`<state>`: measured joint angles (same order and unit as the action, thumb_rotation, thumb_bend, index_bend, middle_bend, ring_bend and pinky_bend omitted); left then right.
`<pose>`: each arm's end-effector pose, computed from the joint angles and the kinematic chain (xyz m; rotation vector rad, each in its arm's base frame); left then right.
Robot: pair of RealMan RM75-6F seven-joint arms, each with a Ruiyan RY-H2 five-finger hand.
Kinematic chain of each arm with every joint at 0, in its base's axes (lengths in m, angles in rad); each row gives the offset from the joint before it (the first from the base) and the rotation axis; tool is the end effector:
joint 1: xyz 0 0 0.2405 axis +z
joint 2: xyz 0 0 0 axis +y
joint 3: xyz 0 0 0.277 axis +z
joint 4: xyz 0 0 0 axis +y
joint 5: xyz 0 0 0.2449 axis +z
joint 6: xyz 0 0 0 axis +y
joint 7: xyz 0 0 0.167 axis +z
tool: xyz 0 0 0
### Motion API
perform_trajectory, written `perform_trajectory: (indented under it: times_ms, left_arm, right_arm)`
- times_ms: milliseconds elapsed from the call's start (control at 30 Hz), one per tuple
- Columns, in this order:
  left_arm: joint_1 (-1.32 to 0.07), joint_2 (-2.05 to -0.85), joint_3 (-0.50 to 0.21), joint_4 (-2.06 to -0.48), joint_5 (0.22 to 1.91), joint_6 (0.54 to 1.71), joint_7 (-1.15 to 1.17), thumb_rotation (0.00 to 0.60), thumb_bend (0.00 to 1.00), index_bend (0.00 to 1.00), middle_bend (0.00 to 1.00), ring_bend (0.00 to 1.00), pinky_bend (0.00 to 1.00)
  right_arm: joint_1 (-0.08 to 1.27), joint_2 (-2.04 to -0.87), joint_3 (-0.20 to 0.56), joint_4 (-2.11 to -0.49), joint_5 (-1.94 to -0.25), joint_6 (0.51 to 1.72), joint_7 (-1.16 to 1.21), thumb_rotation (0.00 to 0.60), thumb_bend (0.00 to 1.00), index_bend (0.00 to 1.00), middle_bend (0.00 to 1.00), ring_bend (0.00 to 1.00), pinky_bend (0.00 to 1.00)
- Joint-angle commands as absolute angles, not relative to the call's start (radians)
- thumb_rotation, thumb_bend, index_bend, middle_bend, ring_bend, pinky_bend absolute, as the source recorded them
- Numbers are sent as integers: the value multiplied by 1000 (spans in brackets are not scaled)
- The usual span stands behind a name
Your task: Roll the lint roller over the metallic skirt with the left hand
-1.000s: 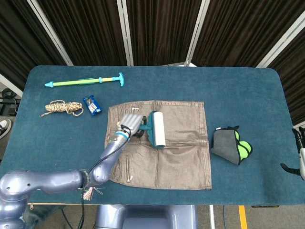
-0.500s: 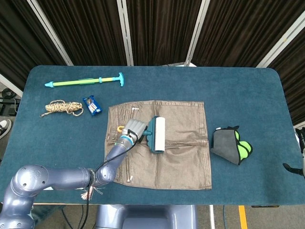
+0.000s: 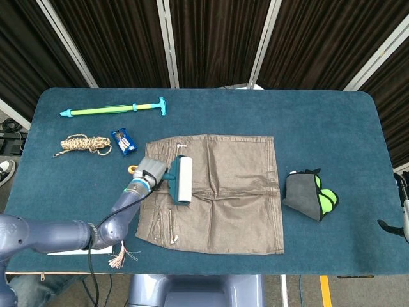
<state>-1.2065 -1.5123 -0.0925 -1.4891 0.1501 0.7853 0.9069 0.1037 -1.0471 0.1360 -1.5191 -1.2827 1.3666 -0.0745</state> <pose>-0.1109 0.4315 -0.0833 -1.9959 -0.9758 -0.3295 -0.3964 -0.2351 0.1910 1.2625 -0.8313 0.6489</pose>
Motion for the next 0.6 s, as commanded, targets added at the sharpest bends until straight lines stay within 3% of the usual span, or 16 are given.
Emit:
perform_trajectory:
  times_ms: [33,333,600]
  left_arm:
    - [-1194,-1466,-59,-1519,138,791,898,600,1000,861,643,572,614]
    - [-1177,-1395,-10,-1564,165,792,862,600,1000,861,643,572,614]
    - [-1233,-1474,-31,-1540,146,818,863,600,1000,861,643,572,614]
  right_arm:
    - [103,-1048,134,-1523,-1287,1370,-80,600,0,0,0,0,0]
    - [105,-1051,133,-1528,-1292,1373,-93,600,0,0,0,0,0]
    - [110,-1053,132,-1527,-1295,1369,-95,600,0,0,0,0,0]
